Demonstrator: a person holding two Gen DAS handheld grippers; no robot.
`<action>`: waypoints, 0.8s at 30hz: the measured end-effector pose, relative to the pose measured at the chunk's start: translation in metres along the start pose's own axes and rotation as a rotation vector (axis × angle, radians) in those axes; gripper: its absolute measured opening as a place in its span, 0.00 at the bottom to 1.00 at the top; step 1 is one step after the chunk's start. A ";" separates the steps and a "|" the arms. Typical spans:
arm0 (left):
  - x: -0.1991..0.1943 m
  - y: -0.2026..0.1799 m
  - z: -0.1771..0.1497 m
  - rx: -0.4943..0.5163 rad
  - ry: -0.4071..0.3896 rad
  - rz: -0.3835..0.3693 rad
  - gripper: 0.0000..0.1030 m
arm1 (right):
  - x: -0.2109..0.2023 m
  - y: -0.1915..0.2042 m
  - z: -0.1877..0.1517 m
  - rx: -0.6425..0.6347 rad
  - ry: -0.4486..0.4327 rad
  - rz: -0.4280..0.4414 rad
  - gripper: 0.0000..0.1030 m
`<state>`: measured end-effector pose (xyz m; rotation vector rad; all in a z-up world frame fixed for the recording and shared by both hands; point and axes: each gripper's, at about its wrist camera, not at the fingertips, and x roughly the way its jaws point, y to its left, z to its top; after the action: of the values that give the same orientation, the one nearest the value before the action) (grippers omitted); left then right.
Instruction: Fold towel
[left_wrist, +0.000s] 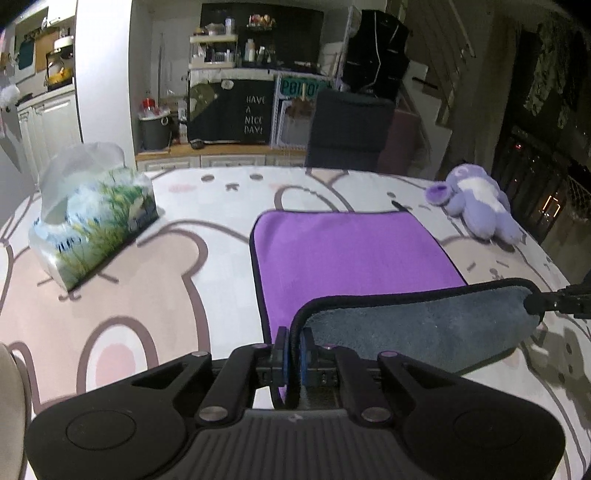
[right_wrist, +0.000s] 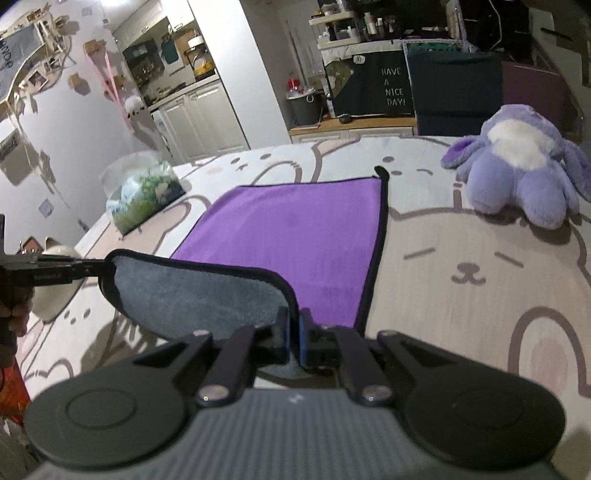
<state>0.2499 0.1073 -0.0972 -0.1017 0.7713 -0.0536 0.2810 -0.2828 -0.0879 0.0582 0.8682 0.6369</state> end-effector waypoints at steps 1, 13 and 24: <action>0.001 0.000 0.004 0.002 -0.007 0.003 0.06 | 0.001 0.000 0.003 -0.001 -0.003 -0.003 0.05; 0.025 0.004 0.047 0.028 -0.047 0.018 0.06 | 0.020 -0.007 0.047 -0.008 -0.049 -0.039 0.05; 0.064 0.016 0.088 0.034 -0.055 0.030 0.06 | 0.052 -0.026 0.100 0.000 -0.078 -0.057 0.05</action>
<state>0.3575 0.1237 -0.0809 -0.0592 0.7163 -0.0351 0.3909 -0.2557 -0.0662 0.0580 0.7916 0.5777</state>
